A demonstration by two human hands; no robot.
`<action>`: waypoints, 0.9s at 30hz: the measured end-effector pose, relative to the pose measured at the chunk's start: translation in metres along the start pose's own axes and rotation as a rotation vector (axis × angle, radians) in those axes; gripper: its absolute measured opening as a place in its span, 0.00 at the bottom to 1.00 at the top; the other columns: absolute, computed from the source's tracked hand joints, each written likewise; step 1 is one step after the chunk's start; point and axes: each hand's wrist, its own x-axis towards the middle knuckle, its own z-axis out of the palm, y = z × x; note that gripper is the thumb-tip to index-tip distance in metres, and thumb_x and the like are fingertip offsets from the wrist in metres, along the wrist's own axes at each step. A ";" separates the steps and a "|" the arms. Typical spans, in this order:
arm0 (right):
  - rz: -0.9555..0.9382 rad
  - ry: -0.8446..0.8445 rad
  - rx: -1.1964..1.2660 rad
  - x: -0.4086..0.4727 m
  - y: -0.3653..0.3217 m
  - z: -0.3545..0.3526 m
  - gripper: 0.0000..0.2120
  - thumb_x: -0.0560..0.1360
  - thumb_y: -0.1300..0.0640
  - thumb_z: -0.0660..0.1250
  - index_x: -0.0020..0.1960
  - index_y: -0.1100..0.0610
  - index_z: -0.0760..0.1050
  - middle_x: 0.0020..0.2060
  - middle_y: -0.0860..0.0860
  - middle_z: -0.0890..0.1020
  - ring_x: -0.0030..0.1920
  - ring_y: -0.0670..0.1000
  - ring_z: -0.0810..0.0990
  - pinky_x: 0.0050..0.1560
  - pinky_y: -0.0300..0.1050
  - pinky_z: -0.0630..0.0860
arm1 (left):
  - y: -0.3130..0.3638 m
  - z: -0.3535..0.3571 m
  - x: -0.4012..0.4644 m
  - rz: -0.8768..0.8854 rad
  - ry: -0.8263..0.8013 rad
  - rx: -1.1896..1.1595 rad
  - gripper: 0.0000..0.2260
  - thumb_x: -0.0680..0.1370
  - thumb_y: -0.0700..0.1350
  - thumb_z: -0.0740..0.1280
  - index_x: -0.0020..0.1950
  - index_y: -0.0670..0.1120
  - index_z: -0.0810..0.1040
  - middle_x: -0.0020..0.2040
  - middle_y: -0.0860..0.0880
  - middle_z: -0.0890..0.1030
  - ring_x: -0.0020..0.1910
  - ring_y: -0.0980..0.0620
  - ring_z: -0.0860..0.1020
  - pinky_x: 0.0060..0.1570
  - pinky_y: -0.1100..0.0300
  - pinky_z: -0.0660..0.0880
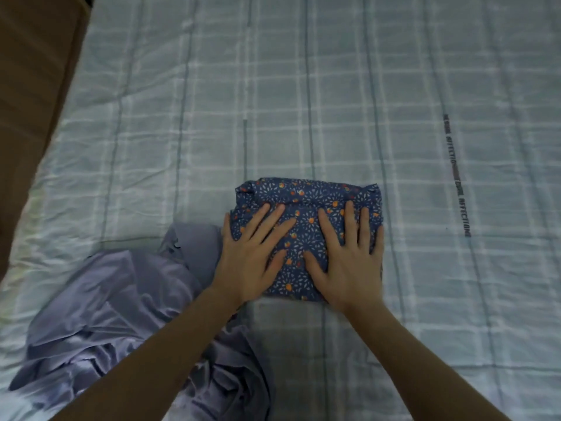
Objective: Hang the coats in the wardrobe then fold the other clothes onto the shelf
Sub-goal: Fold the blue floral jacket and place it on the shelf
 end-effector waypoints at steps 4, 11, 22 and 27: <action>0.002 -0.028 -0.002 0.004 -0.003 -0.006 0.35 0.76 0.32 0.50 0.79 0.44 0.49 0.79 0.55 0.47 0.78 0.59 0.41 0.74 0.65 0.44 | -0.004 -0.007 0.007 0.011 0.035 0.012 0.23 0.82 0.56 0.50 0.78 0.57 0.58 0.79 0.56 0.53 0.78 0.55 0.50 0.70 0.33 0.48; -0.215 0.142 0.022 -0.034 0.019 -0.046 0.31 0.66 0.49 0.62 0.67 0.57 0.71 0.66 0.58 0.71 0.63 0.60 0.71 0.65 0.59 0.62 | 0.016 -0.041 -0.026 0.224 0.187 0.072 0.26 0.74 0.53 0.60 0.71 0.49 0.71 0.72 0.47 0.69 0.71 0.45 0.65 0.72 0.41 0.51; -0.245 0.015 -0.268 -0.048 0.024 -0.019 0.27 0.74 0.59 0.52 0.73 0.62 0.65 0.67 0.59 0.73 0.63 0.61 0.73 0.62 0.57 0.71 | 0.019 -0.029 -0.015 0.233 -0.036 0.178 0.44 0.59 0.43 0.75 0.74 0.46 0.65 0.68 0.42 0.71 0.63 0.42 0.67 0.61 0.47 0.74; -0.340 -0.014 -0.265 -0.036 0.032 -0.045 0.26 0.69 0.60 0.60 0.67 0.61 0.72 0.59 0.57 0.79 0.55 0.59 0.79 0.51 0.52 0.77 | 0.025 -0.066 -0.014 0.289 0.044 0.159 0.32 0.64 0.41 0.74 0.68 0.47 0.74 0.61 0.47 0.78 0.55 0.44 0.77 0.41 0.55 0.79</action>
